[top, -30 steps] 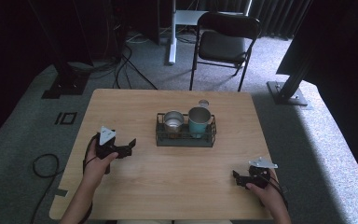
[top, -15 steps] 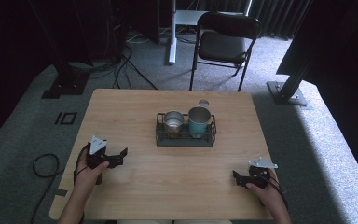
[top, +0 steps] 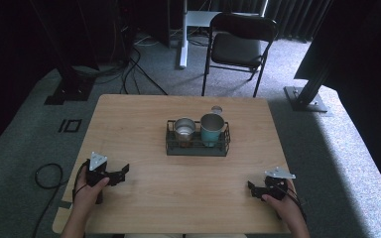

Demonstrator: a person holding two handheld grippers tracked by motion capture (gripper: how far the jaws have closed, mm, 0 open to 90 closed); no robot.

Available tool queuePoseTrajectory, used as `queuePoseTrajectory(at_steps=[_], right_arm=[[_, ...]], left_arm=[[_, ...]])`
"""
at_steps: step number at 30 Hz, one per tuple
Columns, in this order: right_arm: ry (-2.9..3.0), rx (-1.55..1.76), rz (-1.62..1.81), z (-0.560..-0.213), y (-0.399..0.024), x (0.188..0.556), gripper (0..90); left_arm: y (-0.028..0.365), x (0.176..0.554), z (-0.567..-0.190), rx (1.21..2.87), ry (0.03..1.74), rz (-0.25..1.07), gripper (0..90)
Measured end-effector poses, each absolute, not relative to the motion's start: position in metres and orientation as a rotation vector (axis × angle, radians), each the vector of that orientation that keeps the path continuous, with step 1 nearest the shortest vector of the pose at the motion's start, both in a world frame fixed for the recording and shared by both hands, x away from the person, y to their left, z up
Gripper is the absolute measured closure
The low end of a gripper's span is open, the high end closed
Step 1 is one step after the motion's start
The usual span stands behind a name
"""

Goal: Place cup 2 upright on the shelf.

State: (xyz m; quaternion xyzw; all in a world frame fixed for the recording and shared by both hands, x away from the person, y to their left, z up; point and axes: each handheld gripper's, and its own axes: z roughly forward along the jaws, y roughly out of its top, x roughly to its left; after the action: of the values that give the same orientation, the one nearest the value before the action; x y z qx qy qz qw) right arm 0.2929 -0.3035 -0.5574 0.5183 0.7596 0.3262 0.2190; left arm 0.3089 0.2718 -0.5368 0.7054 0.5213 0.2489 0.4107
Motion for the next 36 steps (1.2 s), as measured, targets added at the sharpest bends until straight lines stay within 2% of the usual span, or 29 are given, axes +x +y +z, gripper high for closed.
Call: queuePoseTrajectory(at_steps=[9,12,36], right_arm=[[2.102,1.434,0.903,-0.557,-0.303,0.293,11.0],[2.102,1.434,0.903,-0.557,-0.303,0.293,11.0],[2.102,1.434,0.903,-0.557,-0.303,0.293,11.0]], left_arm=[[0.275,0.294,-0.541,1.832,1.325,0.645,3.4],[0.275,0.289,-0.543,1.841,1.318,0.608,3.4],[0.298,0.257,-0.55,1.924,1.391,0.657,3.3]])
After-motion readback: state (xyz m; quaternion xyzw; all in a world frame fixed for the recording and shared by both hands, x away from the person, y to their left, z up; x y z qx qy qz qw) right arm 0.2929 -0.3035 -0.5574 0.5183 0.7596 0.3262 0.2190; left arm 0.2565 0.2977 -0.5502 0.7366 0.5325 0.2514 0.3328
